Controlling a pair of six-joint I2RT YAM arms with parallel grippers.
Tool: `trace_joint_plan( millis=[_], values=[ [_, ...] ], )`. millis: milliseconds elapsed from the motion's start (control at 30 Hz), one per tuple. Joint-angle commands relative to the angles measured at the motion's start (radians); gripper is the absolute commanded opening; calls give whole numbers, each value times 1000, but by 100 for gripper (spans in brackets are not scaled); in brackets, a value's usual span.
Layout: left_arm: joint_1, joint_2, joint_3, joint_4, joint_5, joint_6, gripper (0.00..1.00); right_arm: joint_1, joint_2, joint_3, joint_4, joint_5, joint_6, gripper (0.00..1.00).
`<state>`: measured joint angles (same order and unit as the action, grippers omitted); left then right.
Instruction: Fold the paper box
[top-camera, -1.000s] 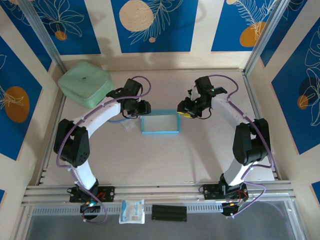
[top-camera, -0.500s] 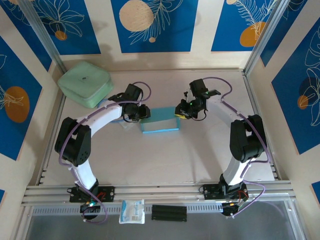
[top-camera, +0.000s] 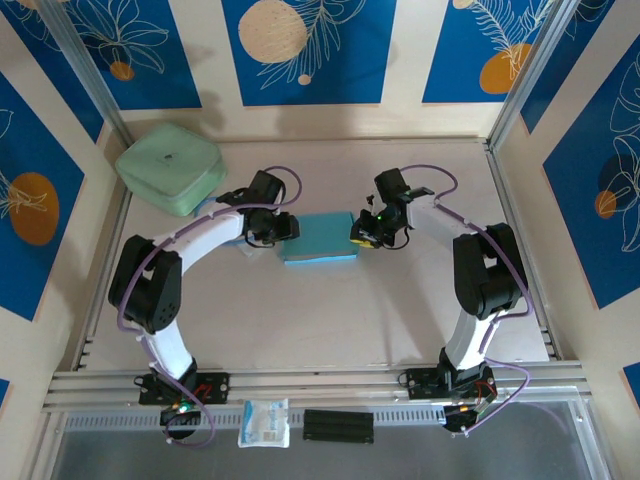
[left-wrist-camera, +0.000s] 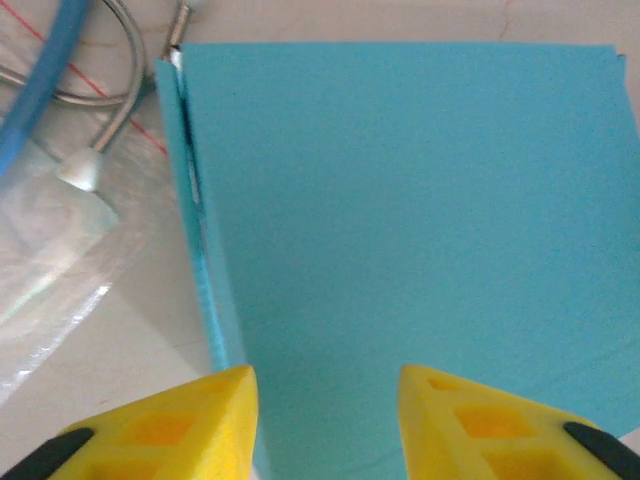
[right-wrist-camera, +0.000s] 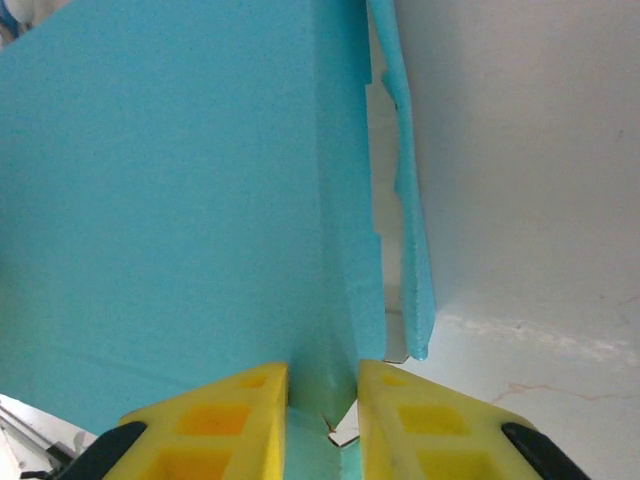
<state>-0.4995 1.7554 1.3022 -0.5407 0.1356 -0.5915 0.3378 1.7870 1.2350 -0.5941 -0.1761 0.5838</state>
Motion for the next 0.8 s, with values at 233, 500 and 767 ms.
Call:
trace_joint_plan(
  millis=[233, 500, 767],
  values=[
    [18, 23, 49, -51, -35, 114, 48, 23, -45, 66, -73, 104, -66, 26],
    [18, 85, 6, 4, 14, 104, 49, 41, -14, 57, -76, 158, -83, 25],
    [18, 102, -65, 57, 27, 74, 33, 75, 23, 33, -78, 248, -107, 25]
  ],
)
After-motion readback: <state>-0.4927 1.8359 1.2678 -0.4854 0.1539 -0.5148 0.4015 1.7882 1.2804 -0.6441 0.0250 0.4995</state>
